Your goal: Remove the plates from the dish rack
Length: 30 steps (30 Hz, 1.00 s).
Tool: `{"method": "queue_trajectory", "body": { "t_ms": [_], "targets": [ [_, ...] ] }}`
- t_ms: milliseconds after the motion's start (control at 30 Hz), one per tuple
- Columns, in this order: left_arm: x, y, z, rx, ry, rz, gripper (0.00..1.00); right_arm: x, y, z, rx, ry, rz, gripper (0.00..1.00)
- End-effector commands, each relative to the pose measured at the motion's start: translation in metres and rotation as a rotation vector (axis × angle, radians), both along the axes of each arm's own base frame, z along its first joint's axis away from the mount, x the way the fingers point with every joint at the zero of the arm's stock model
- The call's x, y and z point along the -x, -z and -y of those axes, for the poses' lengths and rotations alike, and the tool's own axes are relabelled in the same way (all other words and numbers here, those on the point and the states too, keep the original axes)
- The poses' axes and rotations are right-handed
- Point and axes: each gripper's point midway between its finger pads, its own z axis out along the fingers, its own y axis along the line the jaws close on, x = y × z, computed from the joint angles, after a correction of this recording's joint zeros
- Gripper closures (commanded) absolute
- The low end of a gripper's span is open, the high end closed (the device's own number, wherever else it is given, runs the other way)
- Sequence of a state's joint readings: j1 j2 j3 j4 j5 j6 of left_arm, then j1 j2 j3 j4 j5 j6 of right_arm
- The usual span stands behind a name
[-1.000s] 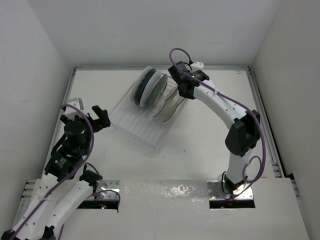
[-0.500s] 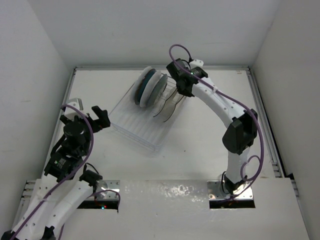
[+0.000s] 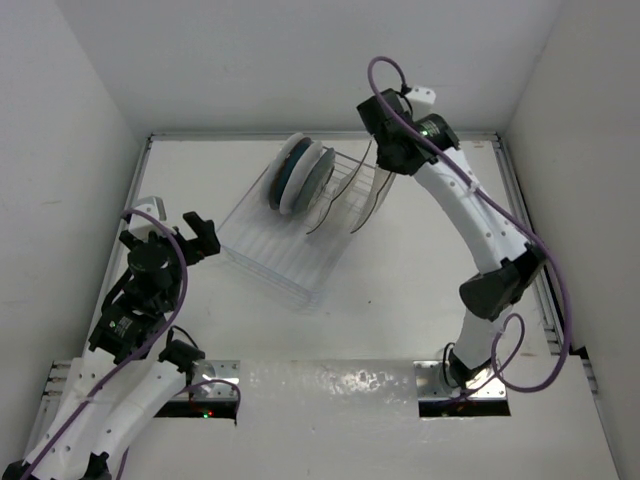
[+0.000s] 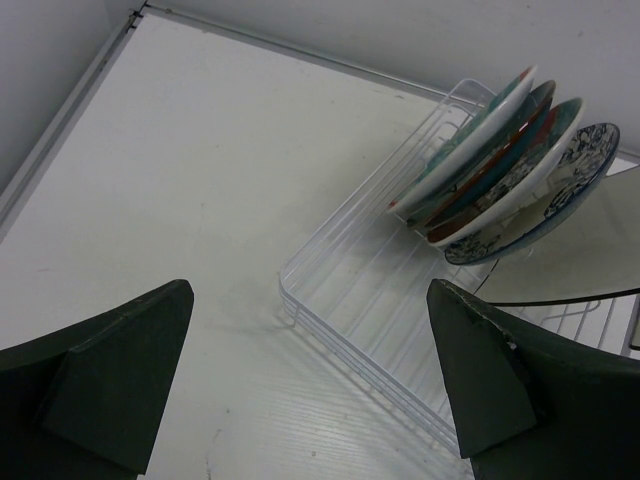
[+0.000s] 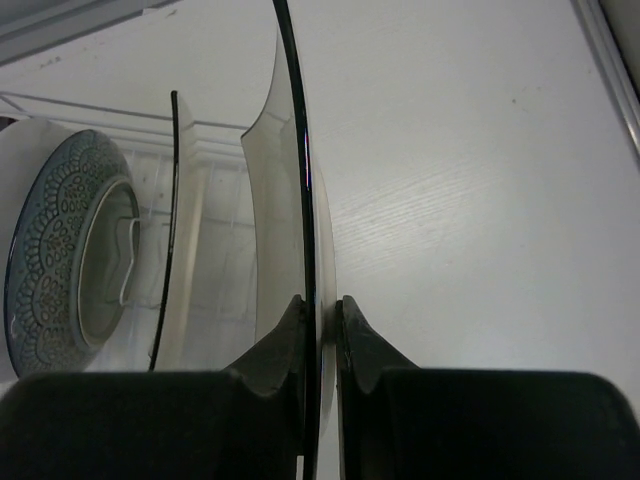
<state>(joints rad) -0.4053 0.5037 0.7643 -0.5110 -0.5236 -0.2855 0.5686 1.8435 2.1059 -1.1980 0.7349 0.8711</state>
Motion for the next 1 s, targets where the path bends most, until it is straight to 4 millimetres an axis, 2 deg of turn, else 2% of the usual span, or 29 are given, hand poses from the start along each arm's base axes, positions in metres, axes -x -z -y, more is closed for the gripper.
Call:
{"method": "queue_trajectory", "body": {
  "t_ms": [0, 133, 167, 200, 233, 267, 300, 333, 367, 400, 433, 467, 500, 533, 567, 633, 667, 733, 767, 800, 833, 867, 900, 967],
  "targets": [
    [-0.004, -0.007, 0.000, 0.006, -0.007, 0.035, 0.00, 0.012, -0.079, 0.039, -0.042, 0.049, 0.215, 1.00],
    [-0.004, -0.007, 0.001, 0.006, -0.003, 0.034, 0.00, 0.019, -0.097, 0.076, -0.067, 0.097, 0.253, 1.00],
    [-0.004, -0.007, 0.001, 0.005, -0.001, 0.033, 0.00, 0.020, -0.094, 0.090, -0.052, 0.122, 0.247, 1.00],
    [-0.004, -0.007, 0.001, 0.006, 0.000, 0.034, 0.00, 0.025, -0.105, 0.099, -0.067, 0.137, 0.288, 1.00],
    [-0.004, -0.007, 0.001, 0.007, 0.002, 0.036, 0.00, 0.026, -0.104, 0.106, -0.069, 0.149, 0.300, 1.00],
    [-0.004, -0.007, 0.001, 0.007, 0.002, 0.036, 0.00, 0.027, -0.087, 0.123, -0.057, 0.185, 0.272, 1.00],
    [-0.004, -0.007, 0.001, 0.007, 0.002, 0.036, 0.00, 0.033, -0.099, 0.131, -0.099, 0.199, 0.332, 1.00],
    [-0.004, -0.008, 0.002, 0.008, 0.005, 0.037, 0.00, 0.036, -0.097, 0.146, -0.104, 0.239, 0.352, 1.00],
    [-0.004, -0.008, 0.002, 0.008, 0.005, 0.037, 0.00, 0.031, -0.079, 0.151, -0.111, 0.259, 0.372, 1.00],
    [-0.004, -0.008, 0.002, 0.008, 0.005, 0.037, 0.00, 0.045, -0.091, 0.158, -0.135, 0.268, 0.445, 1.00],
    [-0.004, -0.007, 0.002, 0.007, 0.005, 0.037, 0.00, 0.048, -0.059, 0.167, -0.119, 0.293, 0.416, 1.00],
    [-0.004, -0.008, 0.002, 0.008, 0.007, 0.039, 0.00, 0.054, -0.074, 0.172, -0.162, 0.313, 0.521, 1.00],
    [-0.004, -0.008, 0.003, 0.009, 0.008, 0.038, 0.00, 0.051, -0.059, 0.176, -0.164, 0.334, 0.510, 1.00],
    [-0.004, -0.008, 0.003, 0.009, 0.011, 0.039, 0.00, 0.062, -0.062, 0.186, -0.177, 0.366, 0.553, 1.00],
    [-0.004, -0.007, 0.003, 0.007, 0.012, 0.037, 0.00, 0.063, -0.043, 0.190, -0.186, 0.387, 0.553, 1.00],
    [-0.005, -0.007, 0.004, 0.008, 0.014, 0.035, 0.00, 0.073, -0.033, 0.201, -0.215, 0.429, 0.586, 1.00],
    [-0.005, -0.007, 0.004, 0.006, 0.015, 0.034, 0.00, 0.072, -0.012, 0.200, -0.240, 0.434, 0.581, 1.00],
    [-0.005, -0.006, 0.004, 0.006, 0.018, 0.031, 0.00, 0.075, 0.005, 0.204, -0.260, 0.455, 0.596, 1.00],
    [-0.005, -0.006, 0.004, 0.006, 0.016, 0.031, 0.00, 0.081, 0.023, 0.208, -0.275, 0.496, 0.608, 1.00],
    [-0.005, -0.006, 0.005, 0.006, 0.019, 0.030, 0.00, 0.083, 0.030, 0.211, -0.282, 0.517, 0.619, 1.00],
    [-0.005, -0.006, 0.005, 0.006, 0.021, 0.030, 0.00, 0.087, 0.054, 0.214, -0.276, 0.535, 0.596, 1.00],
    [-0.006, -0.006, 0.005, 0.007, 0.021, 0.031, 0.00, 0.083, 0.053, 0.213, -0.307, 0.528, 0.642, 1.00],
    [-0.006, -0.006, 0.005, 0.007, 0.022, 0.031, 0.00, 0.086, 0.073, 0.214, -0.301, 0.533, 0.621, 1.00],
    [-0.006, -0.005, 0.006, 0.005, 0.025, 0.029, 0.00, 0.085, 0.084, 0.215, -0.326, 0.558, 0.637, 1.00]
  ]
}}
